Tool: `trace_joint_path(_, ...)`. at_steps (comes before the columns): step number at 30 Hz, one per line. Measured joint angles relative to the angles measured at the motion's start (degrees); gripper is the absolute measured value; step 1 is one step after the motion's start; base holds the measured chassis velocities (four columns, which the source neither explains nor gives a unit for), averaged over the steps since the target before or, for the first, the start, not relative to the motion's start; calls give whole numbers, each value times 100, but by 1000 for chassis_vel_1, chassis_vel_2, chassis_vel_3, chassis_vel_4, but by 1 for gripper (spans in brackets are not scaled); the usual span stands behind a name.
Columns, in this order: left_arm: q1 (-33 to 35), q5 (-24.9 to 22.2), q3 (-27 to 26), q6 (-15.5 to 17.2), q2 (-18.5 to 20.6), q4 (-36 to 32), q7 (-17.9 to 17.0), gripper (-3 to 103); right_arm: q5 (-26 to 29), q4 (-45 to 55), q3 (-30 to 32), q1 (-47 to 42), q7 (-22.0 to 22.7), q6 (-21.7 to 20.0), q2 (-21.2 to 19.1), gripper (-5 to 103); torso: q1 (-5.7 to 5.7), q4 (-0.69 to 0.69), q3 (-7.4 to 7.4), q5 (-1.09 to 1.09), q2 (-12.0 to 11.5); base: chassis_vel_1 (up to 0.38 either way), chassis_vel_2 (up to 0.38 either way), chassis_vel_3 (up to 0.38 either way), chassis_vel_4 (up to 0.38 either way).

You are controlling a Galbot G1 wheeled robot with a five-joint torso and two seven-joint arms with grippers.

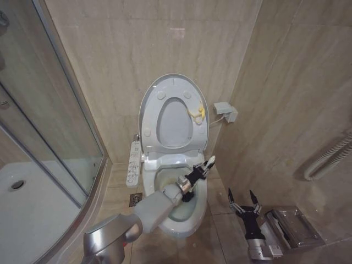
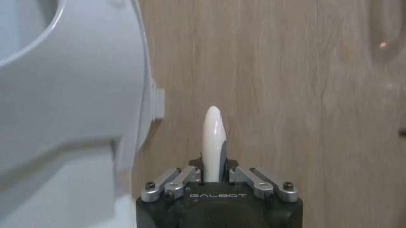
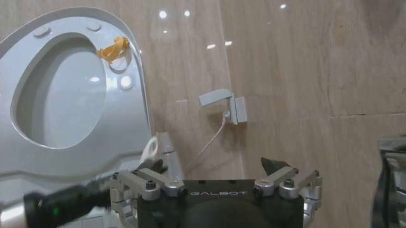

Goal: Open the toilet lid, clean the toilet bowl with a toilet brush, close the toilet lid, and flush.

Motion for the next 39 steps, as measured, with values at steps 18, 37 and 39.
trace_joint_path(18, -229, 258, -69, 74, -12, 254, -25, 19, -84, 39, -3, 13, -37, 6, 145, 100, 0, -4, 0, -1, 0, 0, 0, 0, 0)
trace_joint_path(37, -373, -166, 457, 277, -6, 366, -131, 19, -65, 108, 20, -16, -80, 41, 258, 100, 0, -2, 0, 0, 0, 0, 0, 0, 0)
trace_joint_path(39, -275, -86, 506, 315, -4, 390, -132, 19, -61, 105, 17, -17, -85, 43, 254, 100, 0, -2, 0, 0, 0, 0, 0, 0, 0)
